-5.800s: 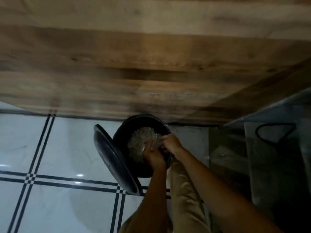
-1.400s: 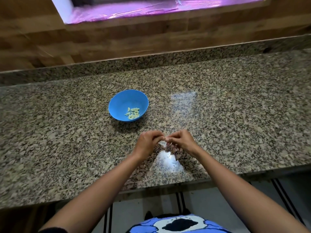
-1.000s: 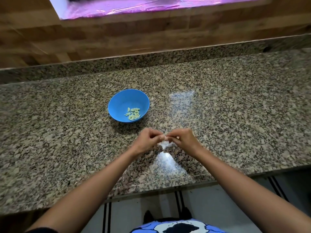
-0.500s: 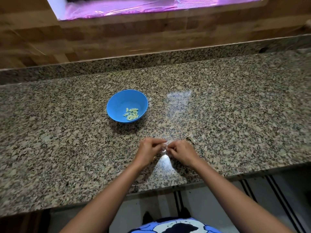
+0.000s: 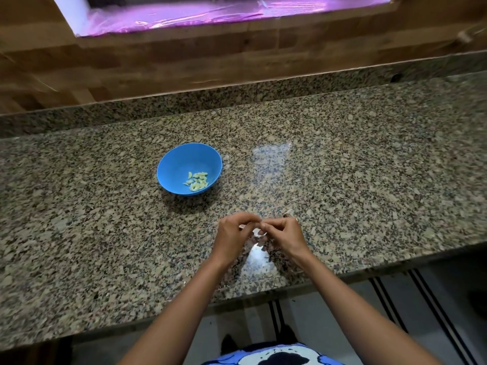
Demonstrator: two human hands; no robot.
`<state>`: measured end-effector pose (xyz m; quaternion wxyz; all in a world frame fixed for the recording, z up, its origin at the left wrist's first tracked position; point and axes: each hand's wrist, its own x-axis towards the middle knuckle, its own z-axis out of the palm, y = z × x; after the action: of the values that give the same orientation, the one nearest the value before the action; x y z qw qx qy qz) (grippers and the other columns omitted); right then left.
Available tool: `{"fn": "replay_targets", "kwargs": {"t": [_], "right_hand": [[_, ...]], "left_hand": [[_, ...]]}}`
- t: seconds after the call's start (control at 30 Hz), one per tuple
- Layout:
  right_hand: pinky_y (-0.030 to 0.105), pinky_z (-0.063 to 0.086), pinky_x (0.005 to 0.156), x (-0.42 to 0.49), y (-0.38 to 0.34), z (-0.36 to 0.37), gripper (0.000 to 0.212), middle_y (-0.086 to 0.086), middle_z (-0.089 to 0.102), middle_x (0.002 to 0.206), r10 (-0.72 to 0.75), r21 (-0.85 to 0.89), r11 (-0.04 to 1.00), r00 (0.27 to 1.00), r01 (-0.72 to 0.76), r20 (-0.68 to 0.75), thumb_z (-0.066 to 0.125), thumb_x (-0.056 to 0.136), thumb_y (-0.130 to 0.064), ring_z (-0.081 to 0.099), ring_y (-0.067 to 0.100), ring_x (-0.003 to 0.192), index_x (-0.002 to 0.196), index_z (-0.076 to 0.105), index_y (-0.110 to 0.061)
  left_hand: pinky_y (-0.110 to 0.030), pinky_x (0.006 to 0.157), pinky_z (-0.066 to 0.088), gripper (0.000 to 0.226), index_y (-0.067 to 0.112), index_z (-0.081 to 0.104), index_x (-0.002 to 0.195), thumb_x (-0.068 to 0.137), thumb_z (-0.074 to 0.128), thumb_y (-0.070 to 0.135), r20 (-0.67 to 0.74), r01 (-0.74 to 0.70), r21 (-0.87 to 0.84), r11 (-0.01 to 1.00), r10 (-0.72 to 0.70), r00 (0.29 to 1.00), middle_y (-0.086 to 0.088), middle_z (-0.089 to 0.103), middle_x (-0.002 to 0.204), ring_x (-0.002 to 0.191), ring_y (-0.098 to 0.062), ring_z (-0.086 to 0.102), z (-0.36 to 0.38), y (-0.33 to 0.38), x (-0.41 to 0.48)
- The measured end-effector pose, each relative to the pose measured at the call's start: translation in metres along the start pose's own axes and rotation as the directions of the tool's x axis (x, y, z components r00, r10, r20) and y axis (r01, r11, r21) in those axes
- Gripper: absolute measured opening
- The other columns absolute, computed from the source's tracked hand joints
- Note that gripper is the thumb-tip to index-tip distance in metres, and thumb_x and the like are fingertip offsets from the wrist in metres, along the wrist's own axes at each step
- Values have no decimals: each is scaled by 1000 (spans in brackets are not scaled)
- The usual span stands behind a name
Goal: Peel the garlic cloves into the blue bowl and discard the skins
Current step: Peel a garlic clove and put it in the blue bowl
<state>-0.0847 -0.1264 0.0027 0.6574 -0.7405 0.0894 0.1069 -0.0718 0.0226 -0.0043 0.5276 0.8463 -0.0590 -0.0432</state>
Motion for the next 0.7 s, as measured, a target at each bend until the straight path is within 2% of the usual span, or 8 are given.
{"fn": "replay_targets", "kwargs": {"t": [0.1, 0.2, 0.4, 0.43, 0.5, 0.57, 0.63, 0.7], "right_hand": [[19, 46, 43, 1, -5, -3, 8, 7, 68, 67, 46, 149, 987, 997, -54, 58, 64, 83, -7, 57, 15, 49, 88, 71, -7], [16, 44, 44, -1, -12, -2, 12, 7, 67, 66, 130, 366, 918, 987, -155, 93, 60, 84, -3, 56, 12, 51, 88, 71, -3], [18, 48, 47, 6, -9, -4, 12, 7, 68, 69, 263, 436, 842, 948, -316, 179, 60, 84, -4, 60, 12, 55, 89, 71, -3], [18, 48, 47, 7, -9, -5, 12, 7, 67, 69, 263, 420, 850, 947, -318, 186, 60, 85, -4, 60, 12, 55, 89, 71, -2], [18, 48, 46, 8, -9, -7, 12, 8, 67, 70, 252, 360, 882, 950, -305, 186, 60, 85, -4, 59, 14, 55, 90, 70, 0], [19, 47, 46, 9, -8, -10, 12, 10, 67, 71, 233, 280, 921, 958, -273, 167, 61, 85, -5, 59, 16, 56, 91, 70, 2], [19, 46, 45, 11, -6, -11, 13, 11, 66, 72, 200, 197, 953, 967, -229, 156, 62, 85, -6, 59, 16, 57, 92, 70, 2], [19, 46, 45, 11, -6, -11, 13, 13, 67, 74, 173, 146, 969, 969, -199, 174, 65, 84, -9, 59, 16, 58, 91, 71, 0]], "left_hand": [[-24, 69, 56, 11, 14, 71, 92, 86, 65, 7, 39, 106, -211, 972, -100, 994, -3, 70, 92, 83, -16, 67, 0, 5, 4], [-23, 70, 55, 14, -5, 67, 98, 87, 60, 0, 94, 236, -497, 835, -218, 971, -16, 69, 93, 81, -19, 67, 3, 9, 5], [-22, 66, 55, 14, -4, 67, 96, 88, 57, 0, 180, 324, -659, 678, -276, 944, -12, 68, 85, 71, -14, 66, 4, 13, 0], [-23, 66, 55, 13, -2, 68, 96, 88, 58, 0, 182, 331, -652, 682, -283, 942, -12, 69, 85, 71, -16, 66, 4, 13, 0], [-24, 67, 57, 13, 4, 70, 95, 87, 60, 1, 136, 271, -526, 806, -234, 963, -11, 71, 88, 74, -17, 67, 3, 10, 2], [-22, 73, 57, 18, 14, 70, 101, 86, 64, 7, 99, 124, -198, 972, -106, 989, 1, 71, 95, 83, -11, 68, -1, 8, 5], [-18, 76, 55, 23, 19, 69, 107, 85, 67, 16, 128, -17, 59, 998, 9, 992, 11, 68, 97, 86, -5, 67, -6, 8, 7], [-21, 76, 56, 21, 19, 71, 104, 83, 70, 18, 151, 3, 46, 999, -10, 988, 7, 71, 94, 84, -8, 69, -9, 7, 9]]}}
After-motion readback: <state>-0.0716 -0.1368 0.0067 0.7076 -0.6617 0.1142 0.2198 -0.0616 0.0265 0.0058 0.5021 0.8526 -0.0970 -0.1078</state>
